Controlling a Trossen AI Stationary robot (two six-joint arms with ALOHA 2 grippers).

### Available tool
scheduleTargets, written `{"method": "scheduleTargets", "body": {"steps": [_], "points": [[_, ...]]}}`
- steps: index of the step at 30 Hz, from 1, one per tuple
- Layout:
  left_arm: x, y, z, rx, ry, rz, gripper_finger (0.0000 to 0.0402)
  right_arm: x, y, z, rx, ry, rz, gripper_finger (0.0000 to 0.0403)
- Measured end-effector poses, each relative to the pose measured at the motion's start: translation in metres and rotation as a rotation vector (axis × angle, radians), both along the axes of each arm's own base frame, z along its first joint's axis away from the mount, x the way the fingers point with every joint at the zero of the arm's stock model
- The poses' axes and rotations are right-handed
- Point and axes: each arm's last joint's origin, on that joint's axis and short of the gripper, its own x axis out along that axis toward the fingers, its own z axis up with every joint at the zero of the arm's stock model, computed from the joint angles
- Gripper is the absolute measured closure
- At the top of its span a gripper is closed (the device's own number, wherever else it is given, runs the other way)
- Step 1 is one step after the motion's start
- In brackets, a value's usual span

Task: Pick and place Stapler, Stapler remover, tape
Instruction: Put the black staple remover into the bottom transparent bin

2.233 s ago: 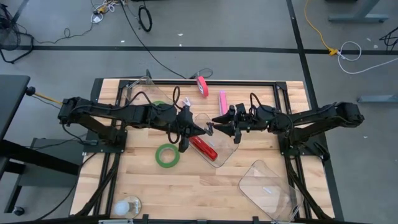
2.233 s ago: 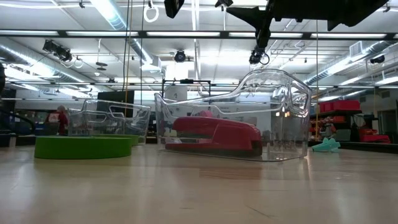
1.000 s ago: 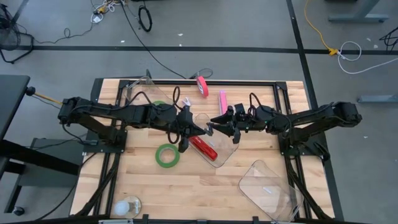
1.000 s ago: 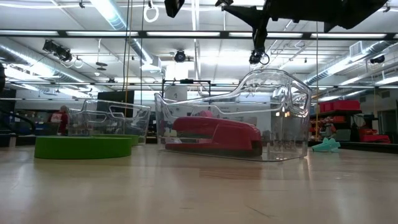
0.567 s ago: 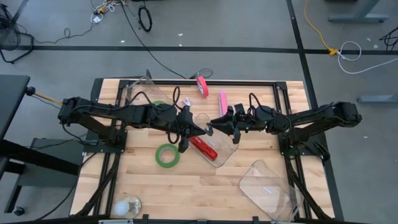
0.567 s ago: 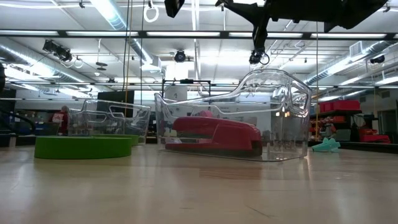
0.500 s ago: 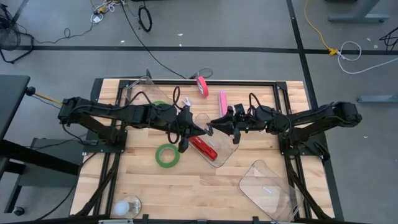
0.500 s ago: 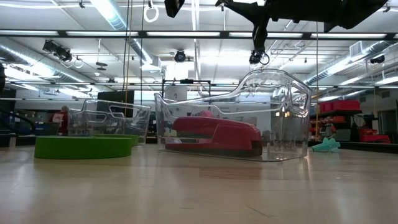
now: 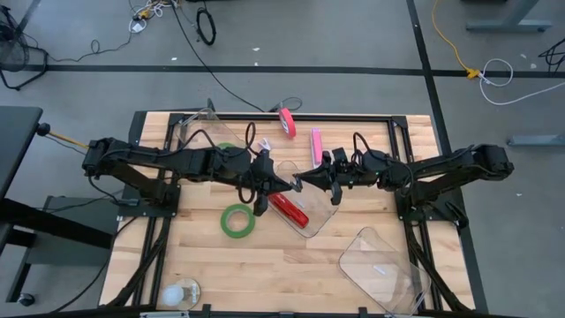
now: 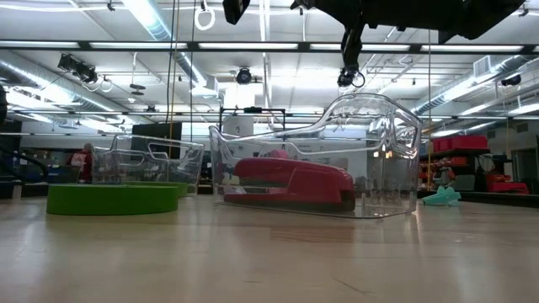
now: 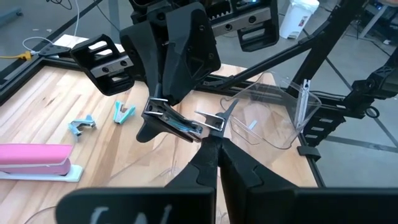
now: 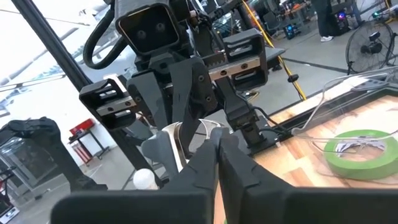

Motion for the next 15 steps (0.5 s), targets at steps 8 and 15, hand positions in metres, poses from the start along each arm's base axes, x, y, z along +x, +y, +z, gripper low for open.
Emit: {"method": "scheduleTargets", "body": {"steps": [8,15], "points": [[0.0,0.0,0.0001,-0.001,-0.001,0.0,0.0388,0.0,0.0,0.0,-0.002,0.0,0.0,0.0396],[-0.0002,-0.0014,-0.0001,-0.002,0.001,-0.011,0.0357,-0.0001,0.0002,0.0001,-0.015,-0.002,0.001,0.0399]]}}
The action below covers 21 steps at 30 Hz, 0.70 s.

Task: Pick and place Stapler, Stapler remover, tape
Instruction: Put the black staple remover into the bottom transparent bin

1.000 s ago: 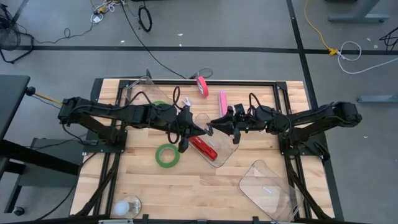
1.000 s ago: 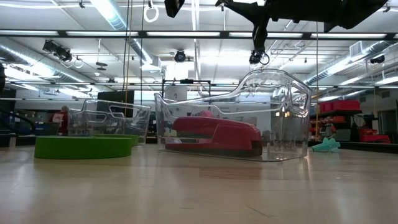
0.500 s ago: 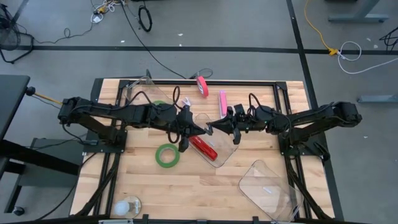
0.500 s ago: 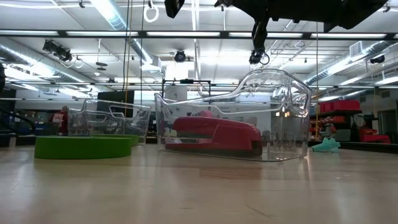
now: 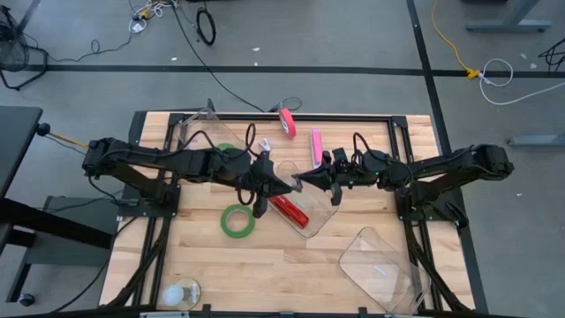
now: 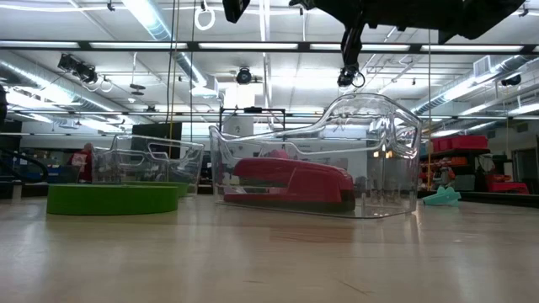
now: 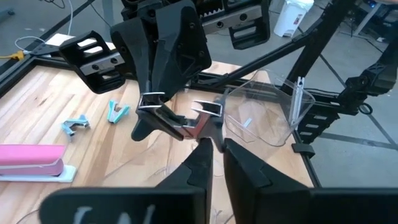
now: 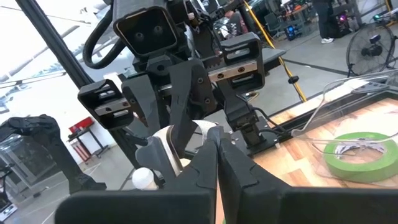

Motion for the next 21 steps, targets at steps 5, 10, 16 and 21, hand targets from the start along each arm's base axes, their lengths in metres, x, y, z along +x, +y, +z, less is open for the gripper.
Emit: {"method": "scheduleTargets", "body": {"steps": [5,10,16,21], "points": [[0.0,0.0,0.0,0.002,0.0,0.008,0.031,0.0,0.0,0.0,0.0,-0.004,0.001,0.04],[0.0,0.001,-0.001,0.004,0.01,0.01,0.0247,0.0,0.0,0.0,-0.005,-0.005,0.001,0.04],[-0.009,0.002,-0.001,-0.003,0.063,0.017,0.02,0.0,0.0,0.001,-0.011,-0.013,0.0,0.04],[-0.024,0.003,0.01,-0.02,0.066,0.026,0.0199,-0.001,0.002,0.003,-0.046,-0.023,0.051,0.04]]}}
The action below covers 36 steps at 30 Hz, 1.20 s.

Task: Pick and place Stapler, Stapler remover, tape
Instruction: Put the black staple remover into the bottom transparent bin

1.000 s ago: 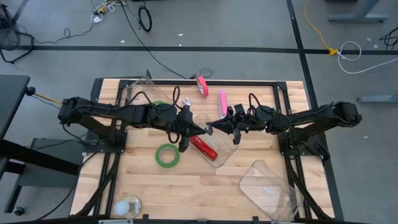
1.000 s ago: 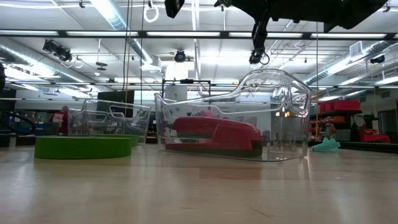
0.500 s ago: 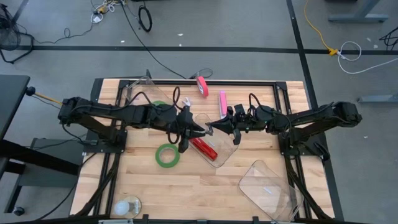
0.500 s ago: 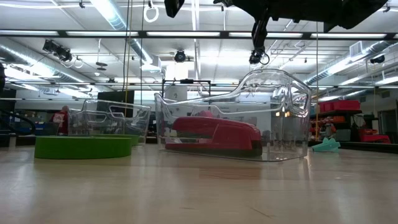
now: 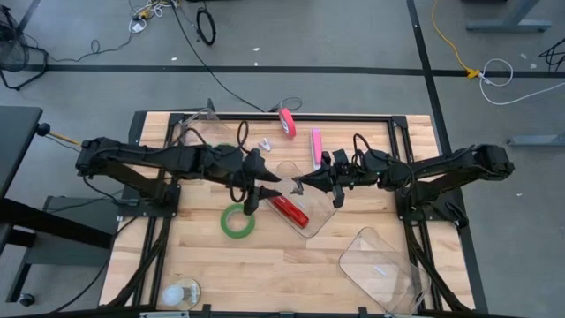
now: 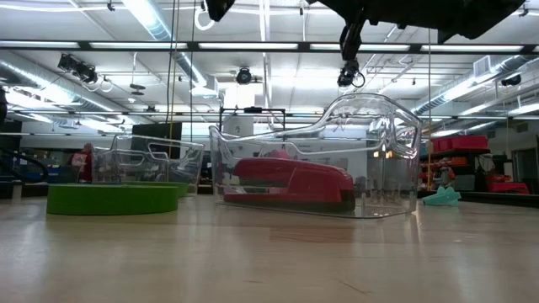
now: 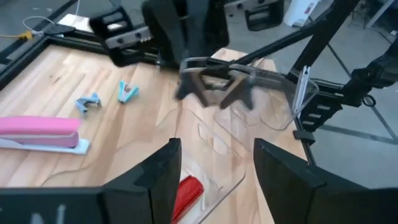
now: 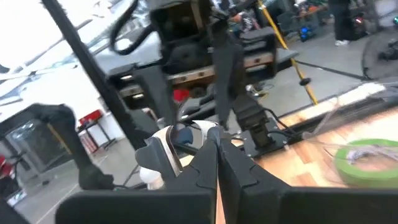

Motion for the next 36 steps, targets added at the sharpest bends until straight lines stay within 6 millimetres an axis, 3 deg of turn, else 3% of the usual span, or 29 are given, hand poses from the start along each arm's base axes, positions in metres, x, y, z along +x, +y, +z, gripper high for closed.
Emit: {"method": "scheduleTargets", "body": {"steps": [14,29,36], "points": [[-0.012,0.003,0.013,0.011,-0.049,0.043,0.0223,-0.018,0.014,0.015,-0.133,-0.029,0.123,0.04],[-0.012,0.003,0.013,0.018,-0.052,0.061,0.0223,-0.079,0.021,0.031,-0.188,0.157,0.03,0.04],[-0.012,0.004,0.013,0.03,-0.053,0.089,0.0223,-0.095,0.026,0.03,-0.202,0.21,0.035,0.04]]}}
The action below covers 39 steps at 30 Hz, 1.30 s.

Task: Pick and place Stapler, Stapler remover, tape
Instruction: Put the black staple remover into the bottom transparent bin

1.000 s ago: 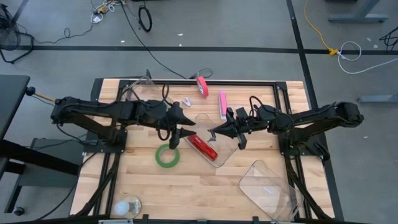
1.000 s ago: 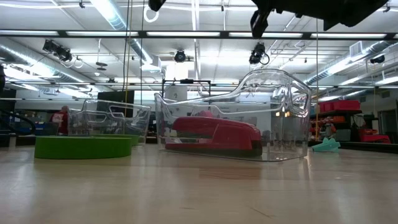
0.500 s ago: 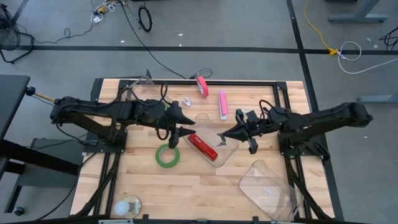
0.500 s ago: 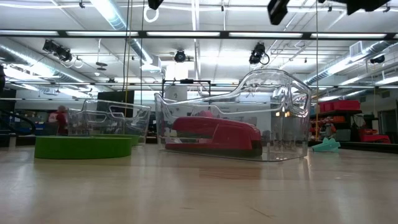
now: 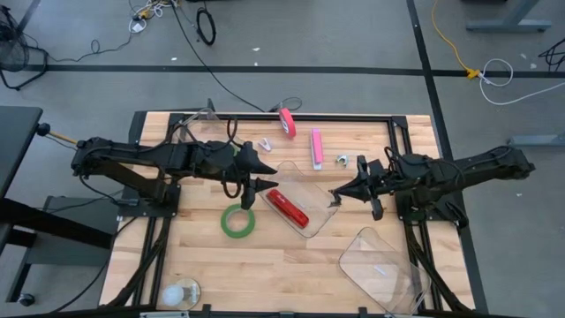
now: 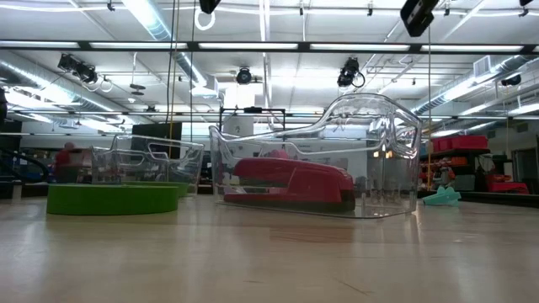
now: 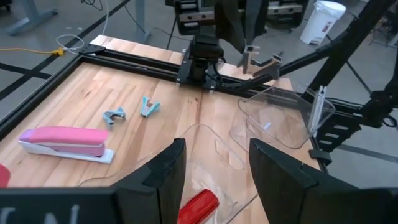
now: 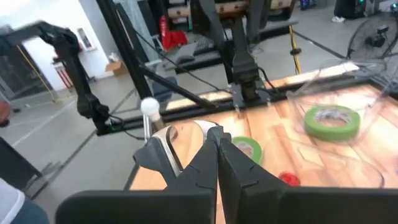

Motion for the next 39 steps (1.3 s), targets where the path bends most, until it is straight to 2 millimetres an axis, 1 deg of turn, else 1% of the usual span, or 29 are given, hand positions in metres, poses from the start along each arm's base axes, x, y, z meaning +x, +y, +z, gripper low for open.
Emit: {"method": "scheduleTargets", "body": {"steps": [3,7,20,29,39], "points": [[0.0,0.0,0.0,0.004,0.0,0.009,0.0223,-0.002,0.004,-0.001,-0.005,0.018,0.021,0.04],[0.0,0.0,0.0,0.004,0.0,0.01,0.0223,-0.005,0.015,-0.004,-0.035,0.036,0.111,0.04],[0.0,0.0,0.0,0.004,0.0,0.01,0.0223,-0.016,0.044,-0.023,-0.063,0.232,0.295,0.04],[0.0,0.0,0.0,0.004,0.0,0.01,0.0223,-0.011,0.07,-0.044,-0.059,0.39,0.493,0.04],[0.0,0.0,0.0,0.004,0.0,0.01,0.0223,-0.009,0.093,-0.079,-0.145,0.64,0.582,0.04]]}}
